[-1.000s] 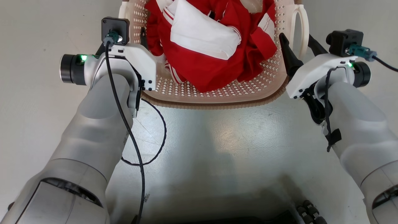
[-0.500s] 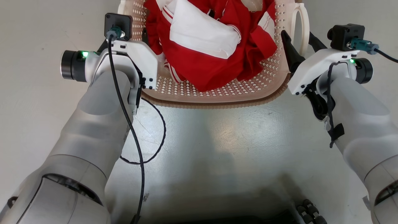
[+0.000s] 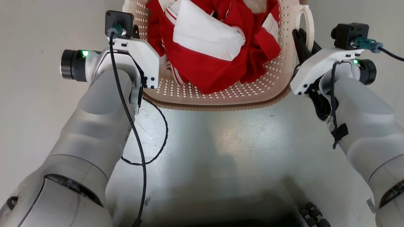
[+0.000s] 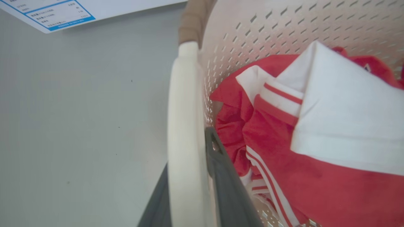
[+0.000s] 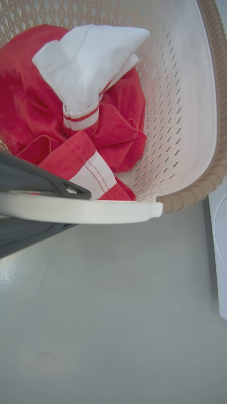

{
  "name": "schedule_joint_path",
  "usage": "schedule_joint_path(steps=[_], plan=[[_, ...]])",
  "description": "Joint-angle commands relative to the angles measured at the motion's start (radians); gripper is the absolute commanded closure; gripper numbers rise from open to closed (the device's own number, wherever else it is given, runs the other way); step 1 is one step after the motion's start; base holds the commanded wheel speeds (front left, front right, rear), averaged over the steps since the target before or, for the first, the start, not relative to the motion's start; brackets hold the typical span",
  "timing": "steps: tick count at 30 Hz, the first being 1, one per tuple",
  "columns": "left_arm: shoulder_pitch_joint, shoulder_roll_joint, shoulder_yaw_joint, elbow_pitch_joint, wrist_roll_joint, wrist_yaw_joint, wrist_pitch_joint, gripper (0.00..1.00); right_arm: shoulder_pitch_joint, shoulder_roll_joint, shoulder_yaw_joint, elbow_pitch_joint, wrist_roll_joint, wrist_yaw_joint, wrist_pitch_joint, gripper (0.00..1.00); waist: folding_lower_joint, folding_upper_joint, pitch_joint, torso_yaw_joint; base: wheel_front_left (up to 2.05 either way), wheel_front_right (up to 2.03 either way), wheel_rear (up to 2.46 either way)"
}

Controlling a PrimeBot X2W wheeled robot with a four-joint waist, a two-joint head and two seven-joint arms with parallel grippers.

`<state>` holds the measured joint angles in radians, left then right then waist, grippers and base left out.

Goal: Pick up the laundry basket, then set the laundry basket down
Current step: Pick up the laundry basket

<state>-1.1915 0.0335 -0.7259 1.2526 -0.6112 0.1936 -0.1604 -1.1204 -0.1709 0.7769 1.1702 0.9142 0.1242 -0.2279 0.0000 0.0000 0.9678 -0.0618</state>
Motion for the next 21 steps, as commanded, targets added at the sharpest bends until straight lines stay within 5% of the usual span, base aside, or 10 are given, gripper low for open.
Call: schedule_joint_path(steps=[1,21], plan=[[0.000,0.017,-0.004,-0.004,-0.002,0.004,-0.012,1.00,0.045,0.014,0.021,-0.002,0.007,0.007,0.003,1.00,0.0000,0.0000,-0.006,0.000,0.00,0.00,0.00],[0.162,0.017,-0.105,-0.048,-0.134,-0.025,0.066,1.00,0.123,0.049,0.130,0.086,0.068,0.007,0.104,1.00,0.0000,0.0000,-0.271,0.025,0.00,0.00,0.00]])
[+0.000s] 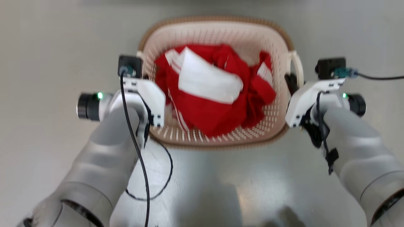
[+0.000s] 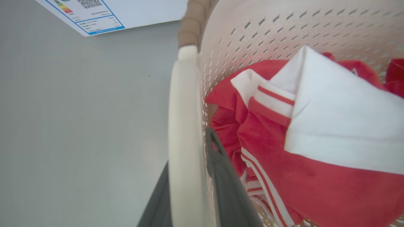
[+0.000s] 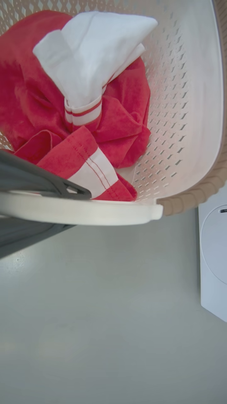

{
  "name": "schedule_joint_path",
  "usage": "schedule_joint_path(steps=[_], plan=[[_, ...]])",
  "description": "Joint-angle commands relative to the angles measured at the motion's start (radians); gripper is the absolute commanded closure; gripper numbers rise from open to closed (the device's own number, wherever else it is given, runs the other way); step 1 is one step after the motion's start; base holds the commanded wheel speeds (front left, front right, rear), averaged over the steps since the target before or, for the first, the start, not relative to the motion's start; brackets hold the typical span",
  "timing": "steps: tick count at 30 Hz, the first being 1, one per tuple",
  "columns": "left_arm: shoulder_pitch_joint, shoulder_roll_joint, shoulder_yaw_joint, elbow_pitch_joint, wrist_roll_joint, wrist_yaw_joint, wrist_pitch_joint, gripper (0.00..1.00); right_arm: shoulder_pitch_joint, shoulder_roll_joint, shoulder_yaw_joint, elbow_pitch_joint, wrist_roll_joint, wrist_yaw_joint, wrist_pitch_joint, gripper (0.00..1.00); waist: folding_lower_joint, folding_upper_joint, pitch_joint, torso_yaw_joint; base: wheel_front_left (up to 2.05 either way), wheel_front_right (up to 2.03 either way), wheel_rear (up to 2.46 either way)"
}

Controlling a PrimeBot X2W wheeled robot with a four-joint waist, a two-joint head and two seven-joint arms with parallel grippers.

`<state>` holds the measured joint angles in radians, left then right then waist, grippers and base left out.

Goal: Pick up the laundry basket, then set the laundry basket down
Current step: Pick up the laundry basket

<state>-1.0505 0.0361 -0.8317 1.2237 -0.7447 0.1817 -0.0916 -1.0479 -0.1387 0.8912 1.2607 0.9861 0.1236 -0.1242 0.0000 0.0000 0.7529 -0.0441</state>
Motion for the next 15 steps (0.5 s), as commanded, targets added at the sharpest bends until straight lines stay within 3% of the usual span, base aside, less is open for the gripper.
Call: schedule_joint_path(steps=[1,15], plan=[[0.034,0.014,-0.003,-0.021,-0.011,-0.016,0.002,1.00,0.061,0.018,0.017,0.000,-0.001,0.007,0.007,1.00,0.0000,0.0000,-0.078,0.008,0.00,0.00,0.00],[0.299,0.014,-0.104,-0.004,-0.137,-0.068,0.112,1.00,0.294,0.032,0.010,0.030,0.012,0.007,0.140,1.00,0.0000,0.0000,-0.464,0.011,0.00,0.00,0.00]])
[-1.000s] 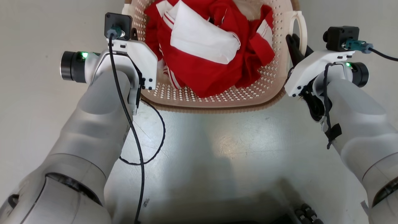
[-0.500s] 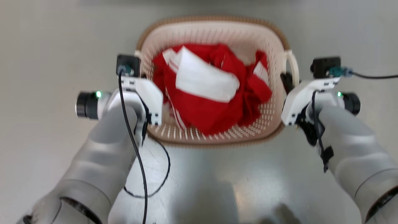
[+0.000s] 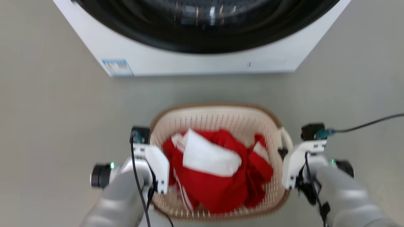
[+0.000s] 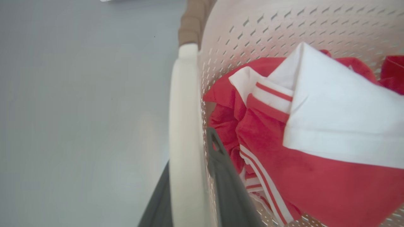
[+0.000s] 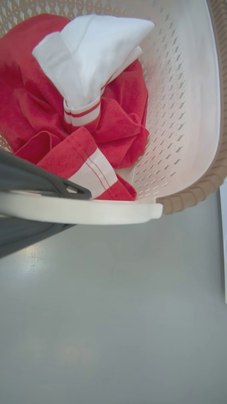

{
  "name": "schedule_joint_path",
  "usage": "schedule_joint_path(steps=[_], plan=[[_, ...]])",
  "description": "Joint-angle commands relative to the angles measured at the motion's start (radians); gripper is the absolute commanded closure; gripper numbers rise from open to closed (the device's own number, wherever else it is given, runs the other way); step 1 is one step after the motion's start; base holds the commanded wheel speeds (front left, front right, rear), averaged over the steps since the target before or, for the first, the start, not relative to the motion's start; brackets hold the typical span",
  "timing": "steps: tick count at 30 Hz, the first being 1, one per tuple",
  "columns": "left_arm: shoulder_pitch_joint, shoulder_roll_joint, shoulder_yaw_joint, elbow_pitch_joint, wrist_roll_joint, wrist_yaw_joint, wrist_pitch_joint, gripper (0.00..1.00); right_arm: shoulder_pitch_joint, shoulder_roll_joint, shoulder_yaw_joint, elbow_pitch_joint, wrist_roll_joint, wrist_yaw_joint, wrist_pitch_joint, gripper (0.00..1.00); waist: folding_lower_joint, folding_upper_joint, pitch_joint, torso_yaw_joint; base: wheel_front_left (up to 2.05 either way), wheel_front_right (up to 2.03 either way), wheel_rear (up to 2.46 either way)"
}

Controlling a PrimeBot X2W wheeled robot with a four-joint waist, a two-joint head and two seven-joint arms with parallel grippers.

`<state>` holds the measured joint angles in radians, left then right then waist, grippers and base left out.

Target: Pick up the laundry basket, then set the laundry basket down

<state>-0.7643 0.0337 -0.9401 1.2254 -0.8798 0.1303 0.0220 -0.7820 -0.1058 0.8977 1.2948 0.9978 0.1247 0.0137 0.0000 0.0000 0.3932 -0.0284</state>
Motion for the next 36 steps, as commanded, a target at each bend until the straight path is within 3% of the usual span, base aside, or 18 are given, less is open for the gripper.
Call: schedule_joint_path(steps=[1,8,14,23,36], plan=[[0.028,0.017,0.002,-0.004,-0.009,-0.020,0.002,1.00,0.043,0.002,0.002,-0.004,-0.003,0.006,0.012,1.00,0.0000,0.0000,-0.131,-0.007,0.00,0.00,0.00],[0.130,0.017,-0.022,-0.006,-0.059,-0.048,0.019,1.00,0.127,0.022,-0.023,-0.004,-0.040,0.006,0.075,1.00,0.0000,0.0000,-0.299,-0.025,0.00,0.00,0.00],[0.187,0.017,-0.039,-0.002,-0.088,-0.060,0.035,1.00,0.172,0.033,-0.052,-0.004,-0.077,0.006,0.108,1.00,0.0000,0.0000,-0.379,-0.039,0.00,0.00,0.00],[0.217,0.017,-0.066,0.006,-0.118,-0.081,0.058,1.00,0.208,0.050,-0.121,-0.004,-0.142,0.006,0.141,1.00,0.0000,0.0000,-0.438,-0.058,0.00,0.00,0.00],[0.217,0.017,-0.105,0.002,-0.150,-0.086,0.089,1.00,0.210,0.055,-0.184,-0.004,-0.211,0.006,0.164,1.00,0.0000,0.0000,-0.442,-0.067,0.00,0.00,0.00]])
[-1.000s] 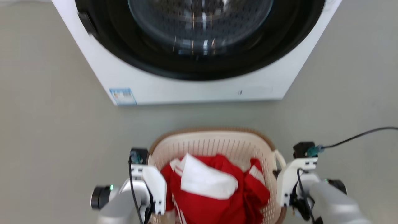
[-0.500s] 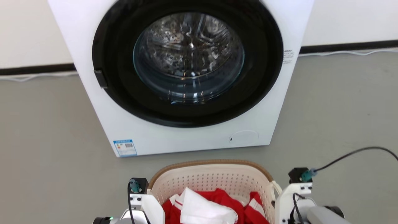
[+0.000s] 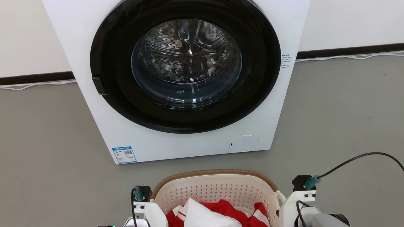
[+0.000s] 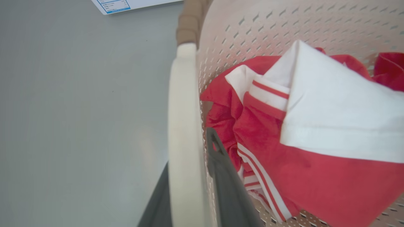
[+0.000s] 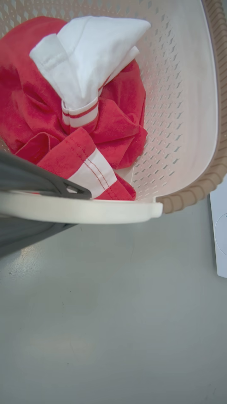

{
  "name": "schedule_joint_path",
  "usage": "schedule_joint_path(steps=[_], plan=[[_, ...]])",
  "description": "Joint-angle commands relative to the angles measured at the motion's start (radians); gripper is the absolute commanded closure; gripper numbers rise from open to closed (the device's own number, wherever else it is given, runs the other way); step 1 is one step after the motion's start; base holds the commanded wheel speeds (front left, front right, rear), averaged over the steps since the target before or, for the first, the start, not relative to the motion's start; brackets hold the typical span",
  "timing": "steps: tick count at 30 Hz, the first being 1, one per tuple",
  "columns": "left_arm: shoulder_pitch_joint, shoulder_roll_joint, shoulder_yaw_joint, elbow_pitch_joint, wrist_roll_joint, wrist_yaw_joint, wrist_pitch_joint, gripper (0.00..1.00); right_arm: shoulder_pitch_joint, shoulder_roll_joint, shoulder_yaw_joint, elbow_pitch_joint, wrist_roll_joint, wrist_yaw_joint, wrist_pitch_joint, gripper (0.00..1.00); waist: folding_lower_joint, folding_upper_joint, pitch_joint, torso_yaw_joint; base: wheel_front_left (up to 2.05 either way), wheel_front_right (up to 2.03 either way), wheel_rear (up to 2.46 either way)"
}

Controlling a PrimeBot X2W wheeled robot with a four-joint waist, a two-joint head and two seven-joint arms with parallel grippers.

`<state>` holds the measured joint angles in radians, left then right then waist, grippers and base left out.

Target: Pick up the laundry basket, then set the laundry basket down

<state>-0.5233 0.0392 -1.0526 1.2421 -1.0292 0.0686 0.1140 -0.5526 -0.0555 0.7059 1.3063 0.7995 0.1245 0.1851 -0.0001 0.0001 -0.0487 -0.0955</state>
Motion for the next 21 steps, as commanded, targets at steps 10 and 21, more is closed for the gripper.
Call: schedule_joint_path(steps=[10,21], plan=[[-0.032,0.011,-0.015,-0.014,-0.024,-0.023,0.003,1.00,-0.028,0.005,0.004,-0.016,-0.021,0.006,-0.008,1.00,0.0001,-0.0001,0.005,-0.002,0.00,0.00,0.00],[-0.039,0.011,-0.035,-0.012,-0.045,-0.019,0.006,1.00,-0.030,0.005,0.002,-0.016,-0.020,0.006,-0.007,1.00,0.0001,-0.0001,0.008,0.005,0.00,0.00,0.00]])
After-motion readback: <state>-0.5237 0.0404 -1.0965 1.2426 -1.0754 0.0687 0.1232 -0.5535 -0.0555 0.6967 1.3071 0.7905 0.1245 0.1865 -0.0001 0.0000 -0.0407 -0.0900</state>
